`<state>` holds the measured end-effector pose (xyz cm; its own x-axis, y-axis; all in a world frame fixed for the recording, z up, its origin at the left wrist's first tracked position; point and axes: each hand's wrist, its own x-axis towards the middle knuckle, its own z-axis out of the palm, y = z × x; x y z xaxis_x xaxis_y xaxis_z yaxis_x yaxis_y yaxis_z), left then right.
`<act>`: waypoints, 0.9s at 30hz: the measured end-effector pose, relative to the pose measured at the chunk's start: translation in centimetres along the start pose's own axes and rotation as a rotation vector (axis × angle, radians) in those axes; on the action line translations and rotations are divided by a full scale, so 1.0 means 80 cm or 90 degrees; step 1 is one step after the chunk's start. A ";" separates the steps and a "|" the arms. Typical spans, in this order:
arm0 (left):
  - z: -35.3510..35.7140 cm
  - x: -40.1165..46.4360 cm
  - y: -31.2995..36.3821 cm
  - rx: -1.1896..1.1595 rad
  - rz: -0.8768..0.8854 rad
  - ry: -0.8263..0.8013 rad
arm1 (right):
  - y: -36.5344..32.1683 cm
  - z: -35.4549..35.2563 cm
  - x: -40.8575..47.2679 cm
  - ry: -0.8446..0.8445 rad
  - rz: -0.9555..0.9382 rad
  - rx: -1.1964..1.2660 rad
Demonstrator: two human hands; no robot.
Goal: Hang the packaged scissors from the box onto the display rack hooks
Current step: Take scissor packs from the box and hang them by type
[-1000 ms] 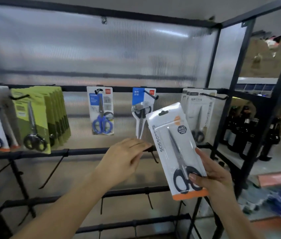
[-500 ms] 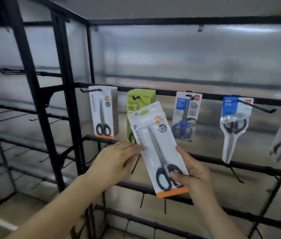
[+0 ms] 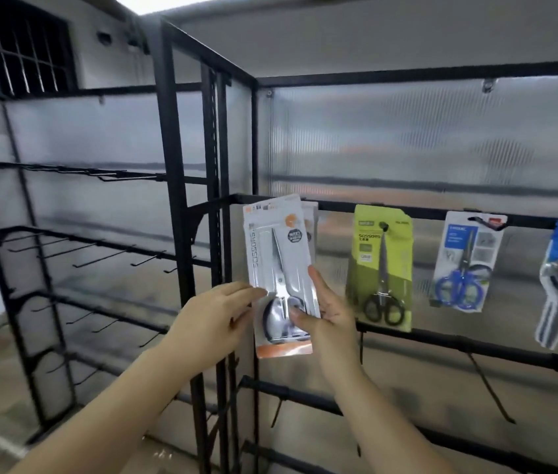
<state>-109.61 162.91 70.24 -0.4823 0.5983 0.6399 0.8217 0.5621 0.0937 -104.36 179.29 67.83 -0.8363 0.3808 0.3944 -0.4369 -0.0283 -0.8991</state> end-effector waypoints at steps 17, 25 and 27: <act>0.025 0.013 -0.053 -0.149 0.050 -0.017 | 0.005 0.047 0.032 0.125 0.030 -0.327; 0.046 0.073 -0.046 -0.152 0.010 -0.068 | -0.004 0.037 0.095 -0.025 0.158 -0.705; 0.050 0.083 -0.042 -0.134 0.011 -0.097 | -0.010 0.028 0.091 -0.042 0.137 -0.778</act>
<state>-116.80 167.30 71.13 -0.4945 0.6947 0.5223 0.8677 0.4294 0.2503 -110.84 179.99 71.82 -0.8830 0.4270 0.1947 0.2759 0.8079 -0.5208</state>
